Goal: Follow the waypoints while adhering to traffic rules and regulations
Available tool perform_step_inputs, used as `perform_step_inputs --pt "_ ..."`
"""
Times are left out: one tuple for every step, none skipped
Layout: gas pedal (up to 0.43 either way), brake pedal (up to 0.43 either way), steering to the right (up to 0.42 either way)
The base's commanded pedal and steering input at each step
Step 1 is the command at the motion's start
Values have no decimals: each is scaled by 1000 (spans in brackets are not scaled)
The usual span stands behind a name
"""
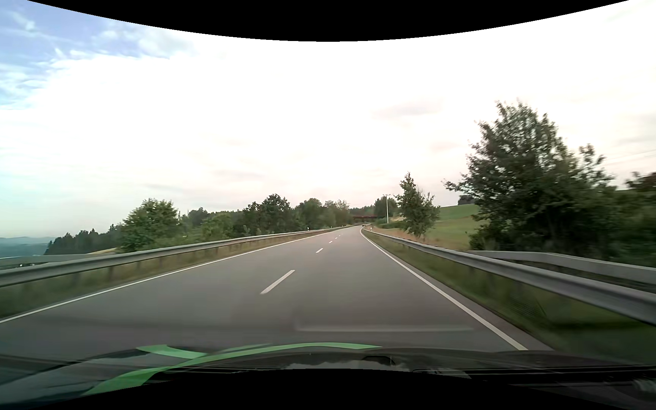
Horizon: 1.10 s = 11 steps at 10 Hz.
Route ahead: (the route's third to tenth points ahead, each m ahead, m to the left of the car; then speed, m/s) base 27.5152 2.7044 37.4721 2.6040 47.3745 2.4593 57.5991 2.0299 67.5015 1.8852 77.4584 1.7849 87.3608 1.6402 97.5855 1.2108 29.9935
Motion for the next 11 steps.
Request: perform_step_inputs --pt "339 0 -1" --pt "339 0 -1" --pt "350 0 -1" --pt "350 0 -1" --pt "350 0 -1" --pt "350 0 -1" --pt "339 0 -1" --pt "339 0 -1" --pt "331 0 0" --pt "331 0 0" --pt "339 0 0"
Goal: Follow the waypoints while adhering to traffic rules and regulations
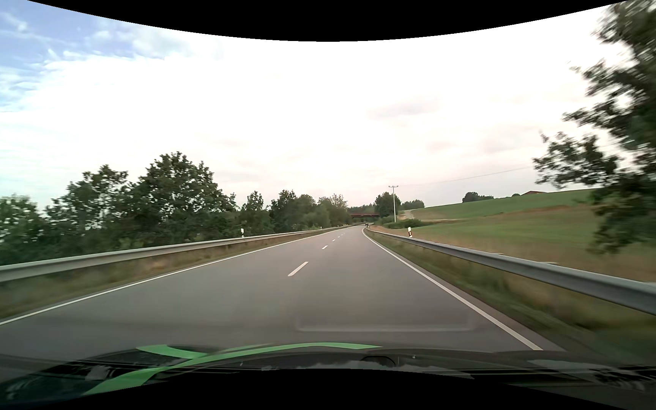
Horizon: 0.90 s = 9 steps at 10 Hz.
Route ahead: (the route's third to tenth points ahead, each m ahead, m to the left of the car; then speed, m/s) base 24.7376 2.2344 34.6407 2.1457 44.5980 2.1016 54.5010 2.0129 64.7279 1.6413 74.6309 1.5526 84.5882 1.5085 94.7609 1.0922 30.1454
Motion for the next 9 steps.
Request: perform_step_inputs --pt "339 0 0" --pt "339 0 0" --pt "339 0 0" --pt "339 0 0" --pt "339 0 1" --pt "339 0 0" --pt "350 0 1" --pt "350 0 0" --pt "350 0 1"
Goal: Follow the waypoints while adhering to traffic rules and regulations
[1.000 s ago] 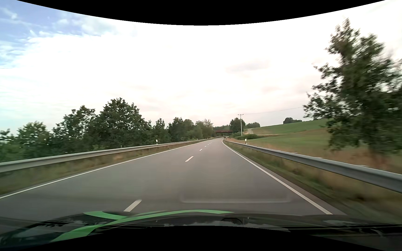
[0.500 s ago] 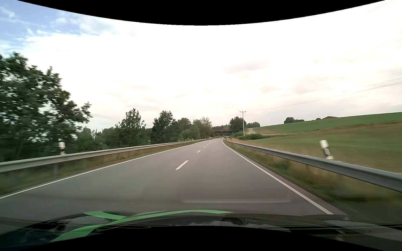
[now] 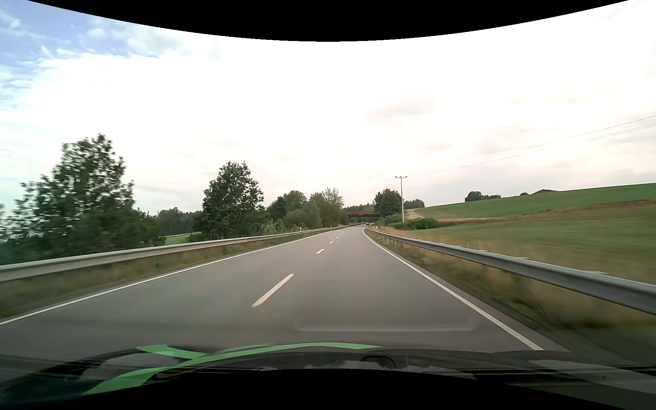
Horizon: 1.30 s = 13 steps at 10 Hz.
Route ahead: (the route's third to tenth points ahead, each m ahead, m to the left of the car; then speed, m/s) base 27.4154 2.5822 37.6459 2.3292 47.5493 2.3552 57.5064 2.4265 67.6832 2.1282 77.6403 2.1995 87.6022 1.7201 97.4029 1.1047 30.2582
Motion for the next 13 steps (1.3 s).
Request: perform_step_inputs --pt "350 0 2" --pt "339 0 2" --pt "311 0 2" --pt "311 0 2" --pt "311 0 3" --pt "311 0 2" --pt "311 0 2" --pt "331 0 2" --pt "350 0 2" --pt "350 0 2" --pt "358 0 2" --pt "358 0 2" --pt "358 0 2"
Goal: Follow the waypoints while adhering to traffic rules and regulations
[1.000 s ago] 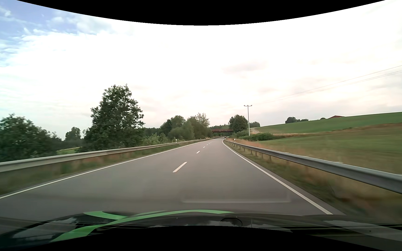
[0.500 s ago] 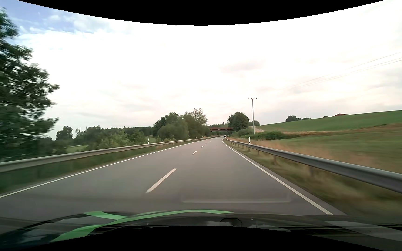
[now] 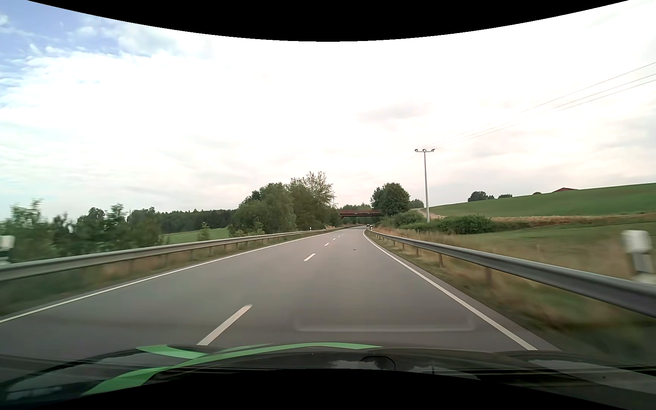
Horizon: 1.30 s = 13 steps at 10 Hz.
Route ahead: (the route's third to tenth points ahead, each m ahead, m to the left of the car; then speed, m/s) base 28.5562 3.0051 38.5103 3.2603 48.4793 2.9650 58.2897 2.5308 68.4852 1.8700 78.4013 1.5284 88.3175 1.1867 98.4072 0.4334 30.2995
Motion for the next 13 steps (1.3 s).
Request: perform_step_inputs --pt "350 0 2" --pt "319 0 2" --pt "311 0 2" --pt "311 0 2" --pt "311 0 2" --pt "319 0 2" --pt "331 0 2" --pt "339 0 2" --pt "350 0 2" --pt "370 0 2" --pt "370 0 2" --pt "370 0 2" --pt "370 0 2"
